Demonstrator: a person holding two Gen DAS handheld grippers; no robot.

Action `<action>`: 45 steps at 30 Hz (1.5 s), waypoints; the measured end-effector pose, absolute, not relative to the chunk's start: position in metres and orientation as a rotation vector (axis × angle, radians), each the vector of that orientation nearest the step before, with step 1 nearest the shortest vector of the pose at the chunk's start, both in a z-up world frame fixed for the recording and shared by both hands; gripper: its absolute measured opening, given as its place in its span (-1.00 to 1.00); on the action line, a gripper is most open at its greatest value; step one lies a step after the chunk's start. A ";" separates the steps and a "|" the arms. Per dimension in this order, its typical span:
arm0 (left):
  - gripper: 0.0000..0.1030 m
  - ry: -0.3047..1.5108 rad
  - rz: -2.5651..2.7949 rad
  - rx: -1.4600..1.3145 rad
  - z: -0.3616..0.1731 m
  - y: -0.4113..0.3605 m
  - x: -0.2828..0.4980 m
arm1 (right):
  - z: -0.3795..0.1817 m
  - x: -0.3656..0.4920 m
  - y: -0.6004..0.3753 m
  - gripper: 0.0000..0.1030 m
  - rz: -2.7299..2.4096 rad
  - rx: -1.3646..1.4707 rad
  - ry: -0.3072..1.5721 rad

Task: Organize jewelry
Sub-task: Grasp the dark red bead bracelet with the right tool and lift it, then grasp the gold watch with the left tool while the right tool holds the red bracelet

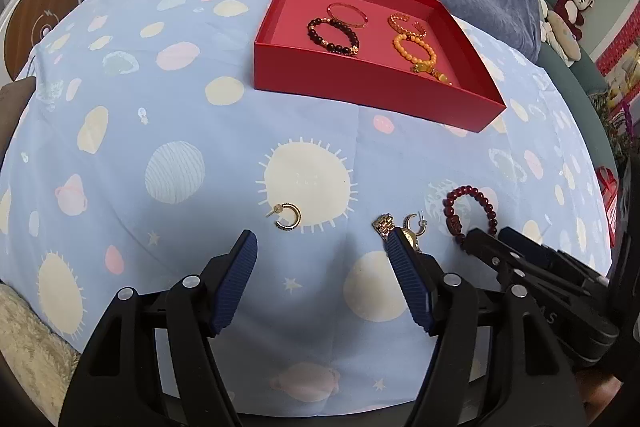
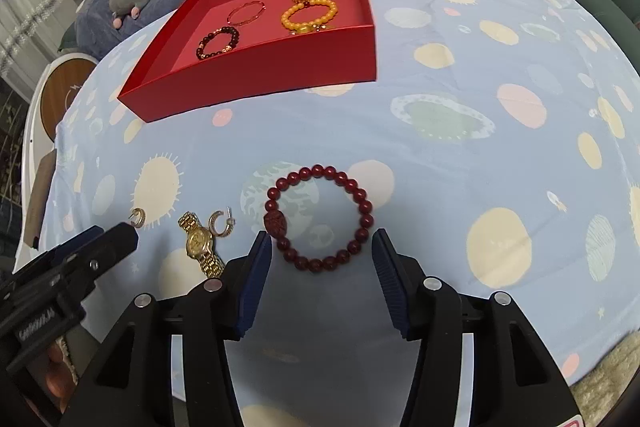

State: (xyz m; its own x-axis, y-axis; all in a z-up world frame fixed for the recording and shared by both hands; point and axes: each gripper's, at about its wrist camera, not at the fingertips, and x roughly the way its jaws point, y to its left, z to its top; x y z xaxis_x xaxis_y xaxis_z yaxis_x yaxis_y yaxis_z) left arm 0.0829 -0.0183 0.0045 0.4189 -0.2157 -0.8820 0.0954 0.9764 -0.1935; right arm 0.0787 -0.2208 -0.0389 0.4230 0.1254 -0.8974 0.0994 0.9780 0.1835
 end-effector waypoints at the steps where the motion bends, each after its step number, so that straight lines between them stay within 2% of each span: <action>1: 0.29 1.123 -0.194 -0.117 0.004 -0.019 0.083 | -0.040 0.081 -0.219 0.03 0.013 0.216 1.139; 10: 0.32 1.133 -0.180 -0.123 0.000 -0.017 0.084 | -0.043 0.087 -0.212 0.09 -0.002 0.179 1.122; 15: 0.32 1.141 -0.180 -0.121 -0.003 -0.018 0.082 | -0.043 0.086 -0.212 0.03 -0.001 0.167 1.118; 18: 0.32 1.143 -0.184 -0.118 -0.003 -0.019 0.080 | -0.043 0.085 -0.214 -0.13 -0.012 0.161 1.116; 23: 0.34 1.152 -0.193 -0.122 -0.006 -0.023 0.077 | -0.043 0.083 -0.224 -0.59 -0.040 0.173 1.120; 25: 0.35 1.157 -0.203 -0.130 -0.006 -0.026 0.075 | -0.043 0.081 -0.230 -0.71 -0.049 0.200 1.122; 39: 0.37 1.170 -0.240 -0.100 -0.019 -0.067 0.078 | -0.043 0.058 -0.250 -0.73 -0.062 0.280 1.134; 45: -0.02 1.130 -0.244 -0.018 -0.020 -0.076 0.082 | -0.043 0.055 -0.250 -0.72 -0.055 0.292 1.138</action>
